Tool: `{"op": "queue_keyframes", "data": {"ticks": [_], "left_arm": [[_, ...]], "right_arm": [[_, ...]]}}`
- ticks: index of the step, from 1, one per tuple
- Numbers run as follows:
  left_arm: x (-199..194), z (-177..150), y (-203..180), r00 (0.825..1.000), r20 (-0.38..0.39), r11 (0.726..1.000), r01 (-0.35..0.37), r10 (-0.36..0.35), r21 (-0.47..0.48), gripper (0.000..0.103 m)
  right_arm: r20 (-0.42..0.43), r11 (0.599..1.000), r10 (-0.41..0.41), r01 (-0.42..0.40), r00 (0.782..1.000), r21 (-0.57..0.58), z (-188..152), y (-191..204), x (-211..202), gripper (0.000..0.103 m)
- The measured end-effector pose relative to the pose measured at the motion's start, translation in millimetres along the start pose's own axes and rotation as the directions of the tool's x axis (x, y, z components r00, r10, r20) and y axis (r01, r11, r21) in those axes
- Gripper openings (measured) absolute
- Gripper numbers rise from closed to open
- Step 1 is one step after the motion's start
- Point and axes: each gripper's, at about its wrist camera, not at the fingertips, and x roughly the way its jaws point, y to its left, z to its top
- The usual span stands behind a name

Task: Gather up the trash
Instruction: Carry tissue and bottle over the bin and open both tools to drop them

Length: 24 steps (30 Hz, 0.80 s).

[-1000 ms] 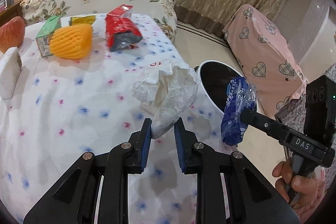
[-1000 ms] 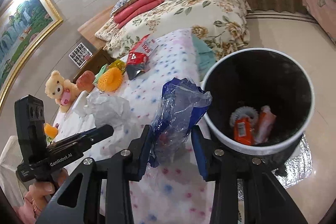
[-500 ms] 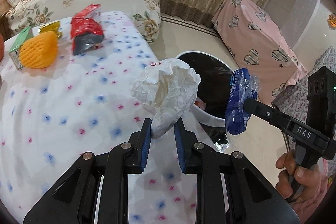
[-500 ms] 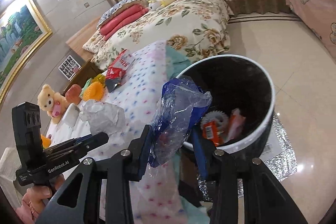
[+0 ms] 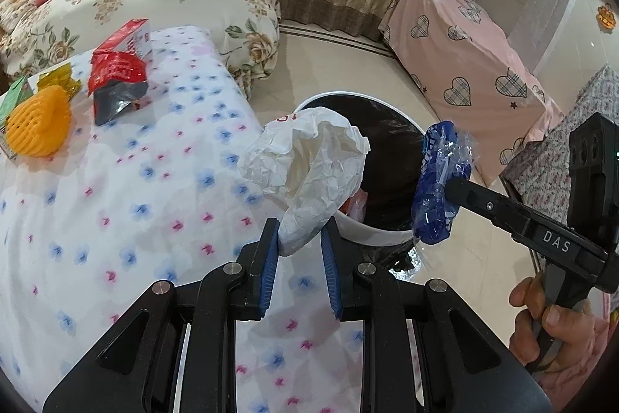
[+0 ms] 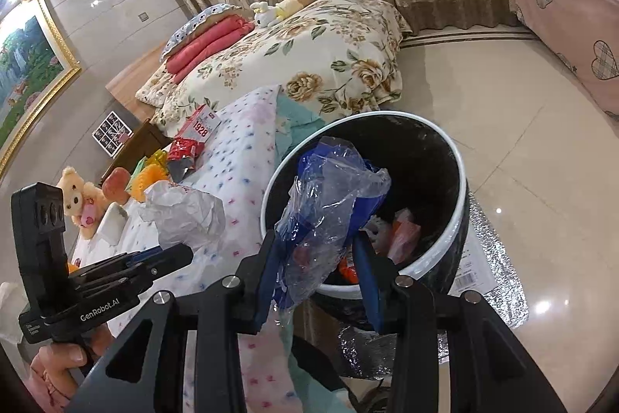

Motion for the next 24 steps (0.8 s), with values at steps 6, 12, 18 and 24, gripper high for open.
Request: {"op": "queue_keyframes", "data": {"ticks": [6,12,18,24], "left_arm": [[6,5,-5,1.000,-0.007,1.000,0.003,-0.003,0.014,0.021],[13,12,-12,1.000,-0.012,0.999,0.004,-0.004,0.034,0.021],[28,24,-18,0.999,-0.030,0.999,0.020,-0.019,0.038,0.021],[44,33,-25,0.998,-0.056,0.998,0.023,-0.020,0.051,0.021]], "right_arm": [[0.006,1.000,-0.014,0.013,1.000,0.007,4,-7,-1,0.039],[0.003,0.999,-0.031,0.031,1.000,0.009,9,-12,4,0.039],[0.004,0.999,-0.052,0.052,0.999,0.000,16,-16,10,0.040],[0.001,0.998,-0.064,0.064,0.998,0.004,25,-24,15,0.041]]}}
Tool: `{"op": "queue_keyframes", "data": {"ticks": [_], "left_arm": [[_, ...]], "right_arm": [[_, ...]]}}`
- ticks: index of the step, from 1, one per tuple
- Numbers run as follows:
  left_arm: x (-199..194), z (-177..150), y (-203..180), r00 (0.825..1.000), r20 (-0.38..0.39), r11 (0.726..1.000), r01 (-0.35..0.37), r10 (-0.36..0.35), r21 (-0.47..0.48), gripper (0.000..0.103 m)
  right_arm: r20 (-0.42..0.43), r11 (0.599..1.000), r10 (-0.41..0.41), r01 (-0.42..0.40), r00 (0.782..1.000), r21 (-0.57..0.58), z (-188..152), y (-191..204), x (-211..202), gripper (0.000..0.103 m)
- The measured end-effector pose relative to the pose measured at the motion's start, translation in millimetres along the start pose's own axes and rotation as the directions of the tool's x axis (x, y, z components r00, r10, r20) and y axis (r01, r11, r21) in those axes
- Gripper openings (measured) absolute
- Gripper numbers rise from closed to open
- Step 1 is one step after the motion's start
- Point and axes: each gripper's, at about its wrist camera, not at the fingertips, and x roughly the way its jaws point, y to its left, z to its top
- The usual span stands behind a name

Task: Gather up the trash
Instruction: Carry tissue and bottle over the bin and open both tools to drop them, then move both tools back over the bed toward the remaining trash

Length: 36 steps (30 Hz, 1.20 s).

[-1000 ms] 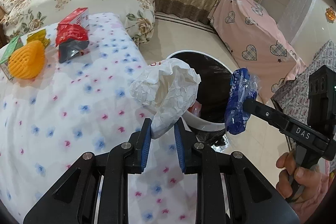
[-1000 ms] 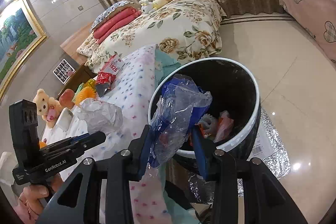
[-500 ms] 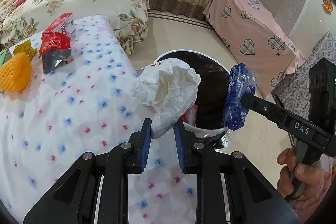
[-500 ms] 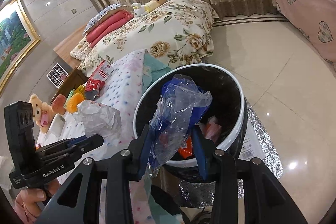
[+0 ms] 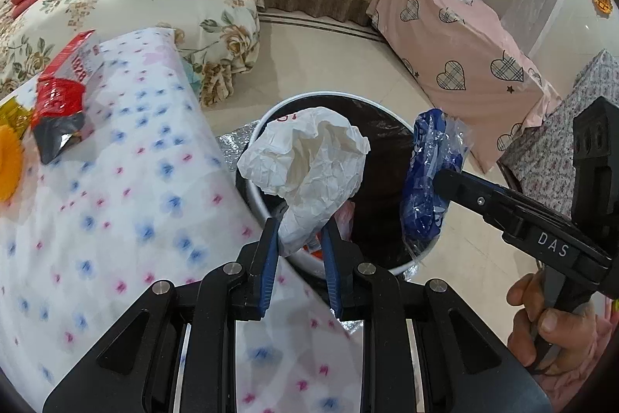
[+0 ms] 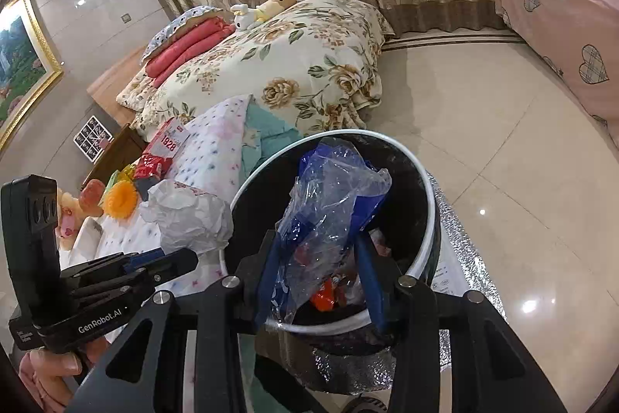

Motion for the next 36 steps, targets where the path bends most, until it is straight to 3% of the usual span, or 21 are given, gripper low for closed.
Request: {"op": "queue_keyframes", "data": {"ticks": [25,27,28,29,30,36], "left_arm": [[34,17,-9,0.999,-0.051,1.000,0.001,0.000,0.021,0.022],[33,16,-8,0.999,-0.045,1.000,-0.007,0.008,0.017,0.032],[31,16,-7,0.999,-0.039,1.000,-0.009,0.010,0.012,0.043],[28,15,-6,1.000,-0.026,1.000,-0.004,0.004,0.005,0.054],[24,15,-4,1.000,-0.013,1.000,0.002,-0.002,-0.004,0.058],[-1,2,13,0.999,0.032,0.999,0.013,-0.012,-0.047,0.061]], "right_arm": [[-0.047,0.999,-0.033,0.033,0.998,-0.008,11,-12,22,0.042],[-0.050,0.999,-0.038,0.037,0.998,-0.007,13,-12,21,0.046],[-0.050,0.999,-0.041,0.041,0.998,-0.003,13,-12,21,0.046],[-0.051,0.999,-0.046,0.046,0.998,0.001,14,-13,21,0.050],[-0.053,0.999,-0.048,0.049,0.997,0.005,14,-13,22,0.061],[-0.019,0.999,-0.028,0.029,0.999,0.020,10,-9,9,0.064]]}}
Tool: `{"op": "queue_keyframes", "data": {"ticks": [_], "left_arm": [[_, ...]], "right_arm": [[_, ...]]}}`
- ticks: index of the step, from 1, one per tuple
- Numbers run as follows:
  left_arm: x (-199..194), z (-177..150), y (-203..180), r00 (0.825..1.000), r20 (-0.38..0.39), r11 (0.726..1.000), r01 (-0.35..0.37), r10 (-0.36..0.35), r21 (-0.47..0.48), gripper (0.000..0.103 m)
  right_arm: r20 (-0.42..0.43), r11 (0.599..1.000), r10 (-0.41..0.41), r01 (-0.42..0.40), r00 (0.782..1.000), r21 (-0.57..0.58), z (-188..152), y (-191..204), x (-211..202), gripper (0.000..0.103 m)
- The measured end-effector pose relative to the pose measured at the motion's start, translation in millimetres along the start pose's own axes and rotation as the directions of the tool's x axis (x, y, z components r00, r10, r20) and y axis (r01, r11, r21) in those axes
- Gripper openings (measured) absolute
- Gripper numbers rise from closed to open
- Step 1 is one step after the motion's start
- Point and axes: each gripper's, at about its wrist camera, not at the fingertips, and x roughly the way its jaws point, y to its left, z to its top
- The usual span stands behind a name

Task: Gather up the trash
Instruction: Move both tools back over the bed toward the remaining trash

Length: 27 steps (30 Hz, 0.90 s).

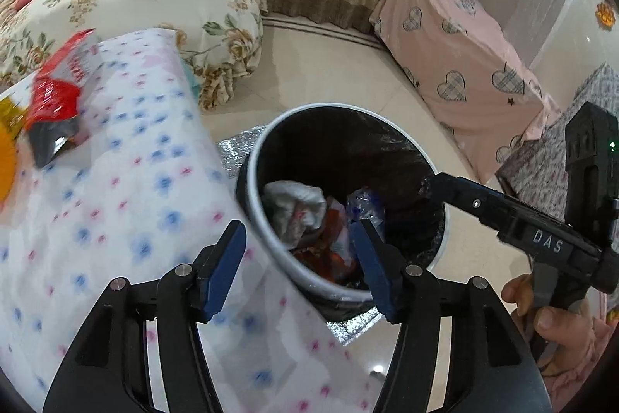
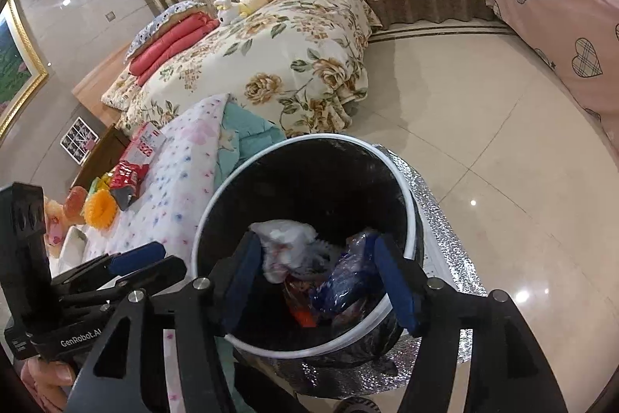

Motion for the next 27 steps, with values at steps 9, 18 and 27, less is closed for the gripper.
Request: {"op": "queue_keyframes", "data": {"ticks": [9,18,27], "left_arm": [[-55,-49,61,0.992,0.067,0.985,-0.094,0.104,-0.142,0.066],[-107,-89,137,0.955,0.095,0.923,-0.243,0.282,-0.298,0.067],[-140,-118,198,0.913,0.078,0.853,-0.340,0.400,-0.395,0.067]], "right_arm": [[0.021,0.994,0.099,-0.098,0.995,-0.058,-15,55,-8,0.069],[-0.055,0.960,0.211,-0.217,0.976,-0.177,-32,143,17,0.070],[-0.152,0.921,0.269,-0.300,0.951,-0.247,-49,216,54,0.070]]}}
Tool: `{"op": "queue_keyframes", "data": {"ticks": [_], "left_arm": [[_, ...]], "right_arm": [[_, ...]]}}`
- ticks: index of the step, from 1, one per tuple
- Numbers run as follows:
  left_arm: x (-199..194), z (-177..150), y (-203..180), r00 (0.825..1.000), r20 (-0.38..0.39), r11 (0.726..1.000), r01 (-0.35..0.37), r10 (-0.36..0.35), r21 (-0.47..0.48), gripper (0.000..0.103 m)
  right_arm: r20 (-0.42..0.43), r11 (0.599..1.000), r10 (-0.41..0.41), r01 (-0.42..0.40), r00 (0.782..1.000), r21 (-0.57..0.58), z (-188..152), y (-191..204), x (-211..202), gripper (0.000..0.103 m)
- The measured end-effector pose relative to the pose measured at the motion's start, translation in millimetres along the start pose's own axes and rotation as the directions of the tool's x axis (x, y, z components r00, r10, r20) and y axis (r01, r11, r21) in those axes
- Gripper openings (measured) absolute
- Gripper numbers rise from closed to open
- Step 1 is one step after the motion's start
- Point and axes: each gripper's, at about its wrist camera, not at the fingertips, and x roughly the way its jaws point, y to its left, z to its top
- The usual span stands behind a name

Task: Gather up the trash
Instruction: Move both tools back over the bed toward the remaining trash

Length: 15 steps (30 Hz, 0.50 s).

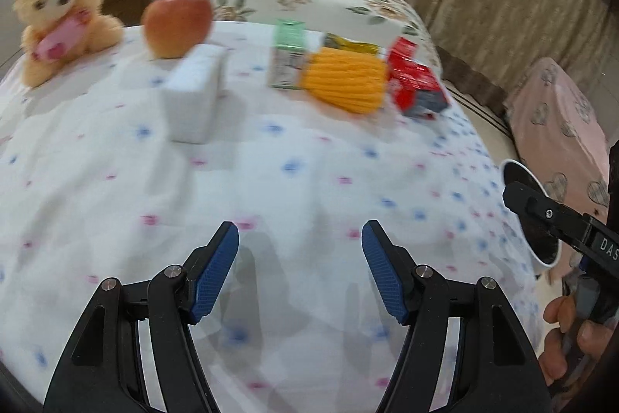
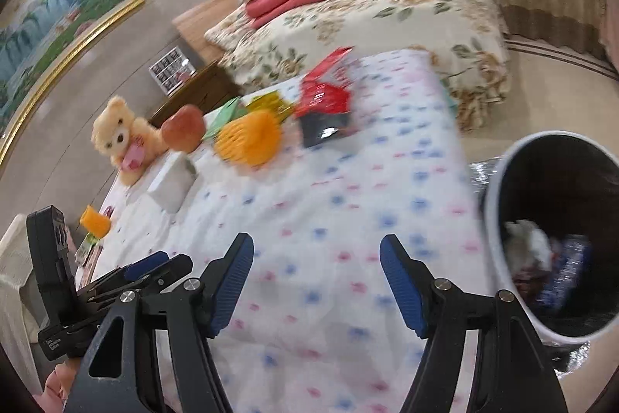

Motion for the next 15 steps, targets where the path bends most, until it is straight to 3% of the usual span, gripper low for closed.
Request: {"op": "queue_keyframes", "data": {"ticks": [15], "left_arm": [[20,40,59,0.996,-0.001,0.993,-0.088,0.088,-0.075,0.068]], "right_arm": [[-0.044,0.995,0.042,-0.046,0.998,-0.083,46,58,72,0.070]]}}
